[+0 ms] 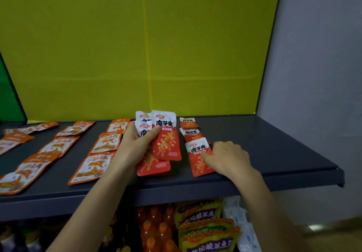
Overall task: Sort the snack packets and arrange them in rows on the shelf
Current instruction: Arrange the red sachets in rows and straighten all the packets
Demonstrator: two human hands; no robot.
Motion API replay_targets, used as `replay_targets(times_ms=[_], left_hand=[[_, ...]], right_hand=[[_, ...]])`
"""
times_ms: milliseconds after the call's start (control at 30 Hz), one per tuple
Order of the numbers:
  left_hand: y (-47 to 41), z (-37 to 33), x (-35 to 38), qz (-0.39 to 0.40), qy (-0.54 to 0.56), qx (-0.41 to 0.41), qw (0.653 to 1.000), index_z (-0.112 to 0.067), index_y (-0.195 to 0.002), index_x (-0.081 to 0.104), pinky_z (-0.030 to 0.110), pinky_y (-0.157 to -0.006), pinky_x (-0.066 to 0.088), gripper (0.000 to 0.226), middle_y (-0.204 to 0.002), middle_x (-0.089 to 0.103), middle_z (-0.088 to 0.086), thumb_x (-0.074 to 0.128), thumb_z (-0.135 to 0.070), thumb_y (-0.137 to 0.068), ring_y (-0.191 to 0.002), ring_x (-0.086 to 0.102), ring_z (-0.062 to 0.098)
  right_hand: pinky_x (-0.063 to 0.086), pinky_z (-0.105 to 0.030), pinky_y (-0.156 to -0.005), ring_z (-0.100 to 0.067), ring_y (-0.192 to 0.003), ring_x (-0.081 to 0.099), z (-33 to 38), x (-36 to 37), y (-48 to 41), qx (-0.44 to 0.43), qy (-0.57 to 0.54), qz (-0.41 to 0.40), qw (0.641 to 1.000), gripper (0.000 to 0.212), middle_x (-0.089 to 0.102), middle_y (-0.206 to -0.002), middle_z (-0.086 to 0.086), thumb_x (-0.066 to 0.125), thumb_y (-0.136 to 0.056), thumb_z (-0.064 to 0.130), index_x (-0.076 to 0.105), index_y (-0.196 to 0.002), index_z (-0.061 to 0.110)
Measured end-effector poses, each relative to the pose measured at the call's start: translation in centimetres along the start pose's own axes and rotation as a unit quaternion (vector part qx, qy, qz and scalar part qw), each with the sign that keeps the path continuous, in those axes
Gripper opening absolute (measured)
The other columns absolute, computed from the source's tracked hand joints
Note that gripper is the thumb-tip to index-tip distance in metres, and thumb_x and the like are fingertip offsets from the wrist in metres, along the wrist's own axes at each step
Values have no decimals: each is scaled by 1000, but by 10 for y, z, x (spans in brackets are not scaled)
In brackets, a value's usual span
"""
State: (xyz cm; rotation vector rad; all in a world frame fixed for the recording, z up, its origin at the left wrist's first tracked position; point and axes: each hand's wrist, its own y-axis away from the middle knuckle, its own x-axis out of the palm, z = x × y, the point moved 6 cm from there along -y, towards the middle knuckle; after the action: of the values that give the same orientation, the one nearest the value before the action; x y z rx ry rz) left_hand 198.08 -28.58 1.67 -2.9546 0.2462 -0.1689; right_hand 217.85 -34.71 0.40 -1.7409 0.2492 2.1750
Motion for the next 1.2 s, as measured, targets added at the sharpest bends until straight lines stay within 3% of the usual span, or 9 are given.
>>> replay_targets(times_ms=[167,300,367,533,667,767,933,1067,1200], left_hand=[[-3,1,30,-5,-11,6,1000,-13,-111,51,29,-61,57,30,-101,67,9,64,-19,-86,-77,66,17],[-9,-3,72,11,-29,16,999,-13,-110,51,39,-79,54,32,-105,66,9,67,-21,-83,-91,66,24],[-15,-6,96,21,-23,14,999,-11,-109,50,36,-74,54,31,-101,65,10,66,-20,-85,-89,65,23],[-31,-8,143,69,-4,-20,997,-17,-83,53,18,-46,52,11,-73,62,1,54,-23,-93,-49,62,4],[-43,-3,150,93,-20,-93,991,-9,-92,55,20,-48,51,11,-67,61,4,55,-20,-91,-44,60,8],[-51,1,137,68,-19,-131,989,-3,-101,52,24,-49,54,19,-68,64,13,54,-17,-88,-48,63,18],[-58,4,113,17,-8,-163,986,-6,-83,46,14,-32,43,12,-35,58,2,45,-14,-92,-28,55,11],[-67,11,103,-22,-13,-175,984,-9,-84,48,15,-39,46,9,-63,56,6,49,-16,-89,-41,56,13],[-71,16,110,-2,-55,-158,986,-6,-107,51,22,-50,49,23,-76,59,8,57,-18,-88,-58,58,15]], right_hand=[[37,-34,-75,-30,-107,56,-9,-18,-3,-41,25,-31,998,56,62,-112,-8,31,-90,62,60,-102,16],[46,-40,-88,-29,-99,60,-17,-40,-13,-96,-194,-54,975,51,66,-85,-1,25,-87,67,55,-72,29],[48,-42,-88,-26,-91,63,-24,-43,-27,-108,-252,-55,960,45,63,-72,4,34,-85,67,52,-70,29],[43,-31,-73,-19,-79,60,-56,-47,-74,-108,-389,-69,912,28,65,-84,-6,54,-89,43,53,-74,20],[42,-14,-60,-6,-68,56,-75,-53,-109,-97,-503,-48,858,20,63,-82,-1,54,-93,29,51,-75,20],[41,-20,-63,-16,-79,58,-90,-40,-142,-47,-478,-64,875,23,63,-91,-6,54,-93,29,51,-73,19],[35,-29,-71,-34,-102,61,-104,-1,-181,24,-295,-53,954,35,62,-87,-11,52,-91,30,52,-59,16],[39,-29,-77,-35,-114,54,-100,4,-190,58,-210,-51,975,42,60,-121,-19,48,-91,37,62,-111,2],[44,-34,-89,-36,-118,52,-98,2,-190,52,-150,-67,985,49,56,-127,-21,47,-93,39,57,-119,-2]])
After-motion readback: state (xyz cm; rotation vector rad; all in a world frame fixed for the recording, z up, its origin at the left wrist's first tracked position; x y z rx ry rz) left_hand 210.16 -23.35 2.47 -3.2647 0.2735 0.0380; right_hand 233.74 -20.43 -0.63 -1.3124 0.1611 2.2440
